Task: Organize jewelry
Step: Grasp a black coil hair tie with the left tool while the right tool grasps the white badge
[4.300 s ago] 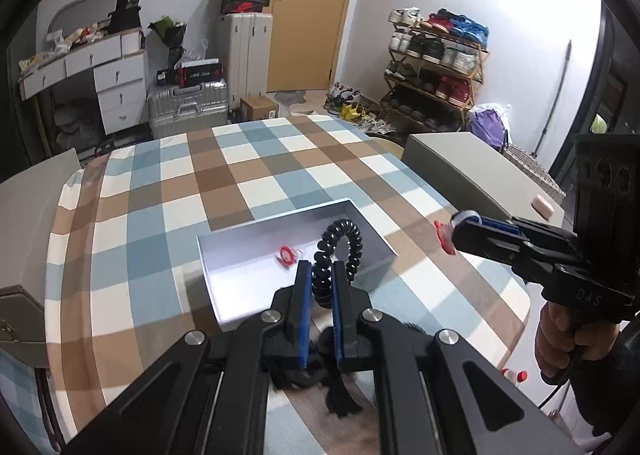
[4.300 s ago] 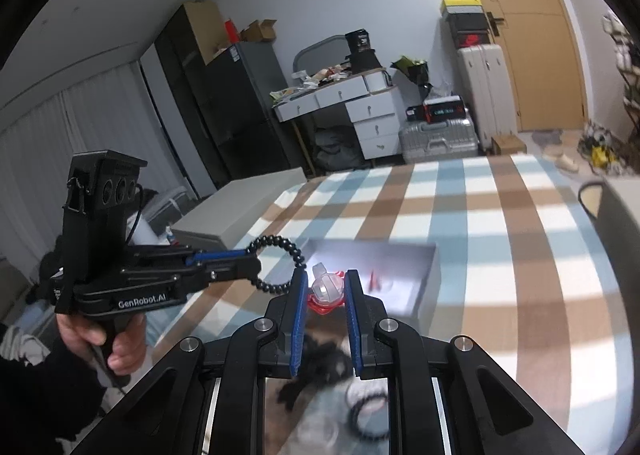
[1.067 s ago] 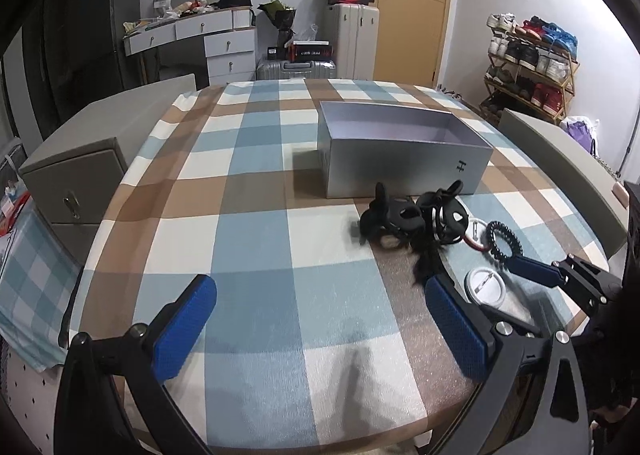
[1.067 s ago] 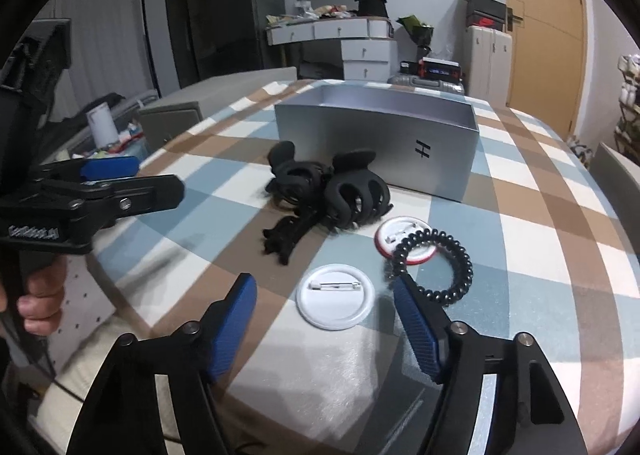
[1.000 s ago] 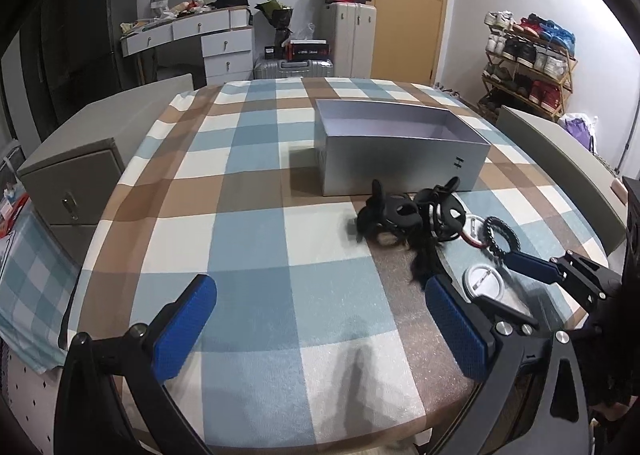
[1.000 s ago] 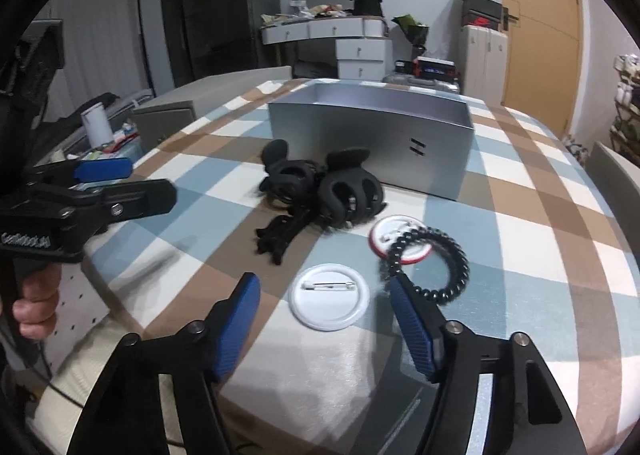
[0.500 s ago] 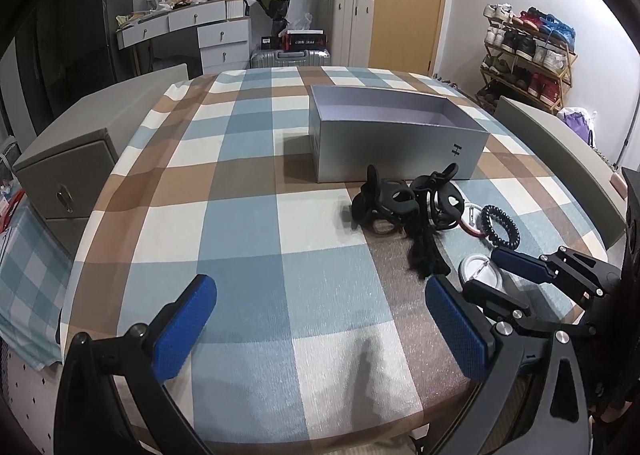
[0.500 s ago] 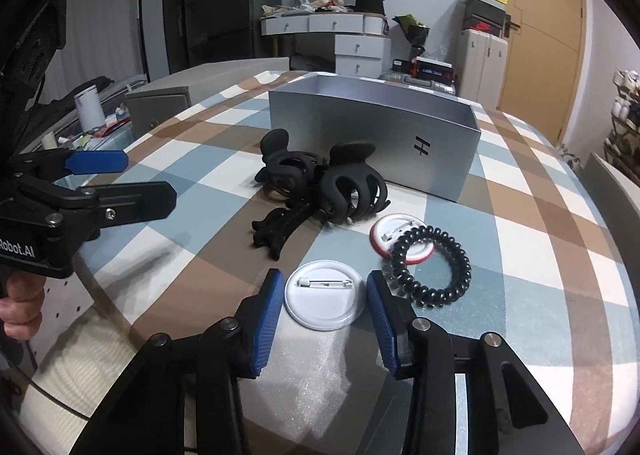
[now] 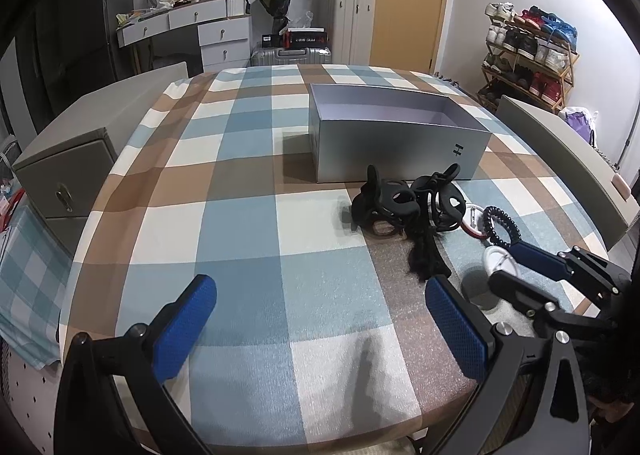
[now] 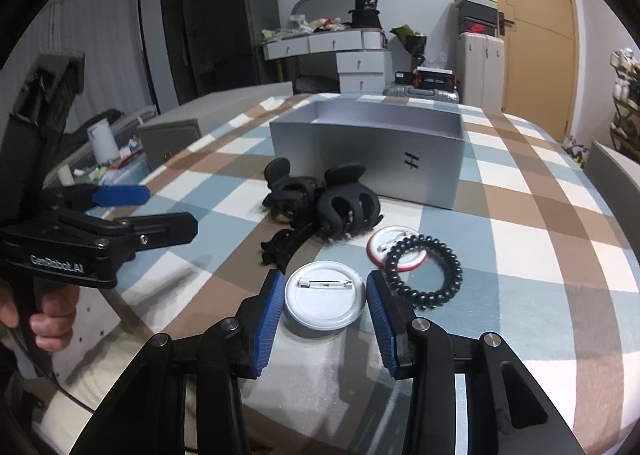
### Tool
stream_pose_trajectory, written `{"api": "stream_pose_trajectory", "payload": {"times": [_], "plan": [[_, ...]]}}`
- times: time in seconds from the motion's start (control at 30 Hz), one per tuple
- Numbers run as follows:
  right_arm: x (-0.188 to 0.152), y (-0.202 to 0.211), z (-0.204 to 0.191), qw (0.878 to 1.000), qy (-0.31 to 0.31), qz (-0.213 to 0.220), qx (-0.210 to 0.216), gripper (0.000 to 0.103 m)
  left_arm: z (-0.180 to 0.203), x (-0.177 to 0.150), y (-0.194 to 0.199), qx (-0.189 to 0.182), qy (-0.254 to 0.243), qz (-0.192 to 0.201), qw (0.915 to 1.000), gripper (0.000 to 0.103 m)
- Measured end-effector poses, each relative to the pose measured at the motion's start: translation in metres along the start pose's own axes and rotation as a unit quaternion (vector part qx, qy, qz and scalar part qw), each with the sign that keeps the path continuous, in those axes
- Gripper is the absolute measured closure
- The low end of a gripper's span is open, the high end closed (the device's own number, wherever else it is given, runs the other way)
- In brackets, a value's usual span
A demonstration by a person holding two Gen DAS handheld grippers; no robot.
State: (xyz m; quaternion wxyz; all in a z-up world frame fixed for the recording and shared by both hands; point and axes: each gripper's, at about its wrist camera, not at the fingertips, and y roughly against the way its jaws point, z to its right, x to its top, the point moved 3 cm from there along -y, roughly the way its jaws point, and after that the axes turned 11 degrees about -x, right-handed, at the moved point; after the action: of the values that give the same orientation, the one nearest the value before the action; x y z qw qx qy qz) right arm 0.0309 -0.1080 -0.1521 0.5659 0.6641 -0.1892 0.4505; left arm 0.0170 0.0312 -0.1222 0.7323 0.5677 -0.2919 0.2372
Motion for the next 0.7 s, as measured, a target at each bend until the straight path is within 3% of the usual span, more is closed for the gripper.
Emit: {"api": "stream_pose_trajectory", "payload": {"times": [0.1, 0.37, 0.5, 0.7], "plan": [[0.001, 0.007, 0.006, 1.0, -0.008, 0.009, 0.001, 0.062, 0.003, 0.001, 0.0, -0.007, -0.002, -0.002, 1.0, 0.001], [0.003, 0.029, 0.032, 0.999, -0.032, 0.029, -0.011, 0.062, 0.04, 0.009, -0.007, -0.084, -0.045, -0.009, 0.9955, 0.001], [-0.001, 0.034, 0.061, 0.993, -0.112, 0.03, 0.023, 0.062, 0.06, 0.019, -0.013, -0.109, -0.052, -0.006, 0.9927, 0.001], [-0.006, 0.04, 0.099, 0.985, -0.17, 0.04, -0.003, 0.062, 0.096, 0.026, -0.032, -0.151, -0.083, -0.026, 0.9847, 0.001]]}}
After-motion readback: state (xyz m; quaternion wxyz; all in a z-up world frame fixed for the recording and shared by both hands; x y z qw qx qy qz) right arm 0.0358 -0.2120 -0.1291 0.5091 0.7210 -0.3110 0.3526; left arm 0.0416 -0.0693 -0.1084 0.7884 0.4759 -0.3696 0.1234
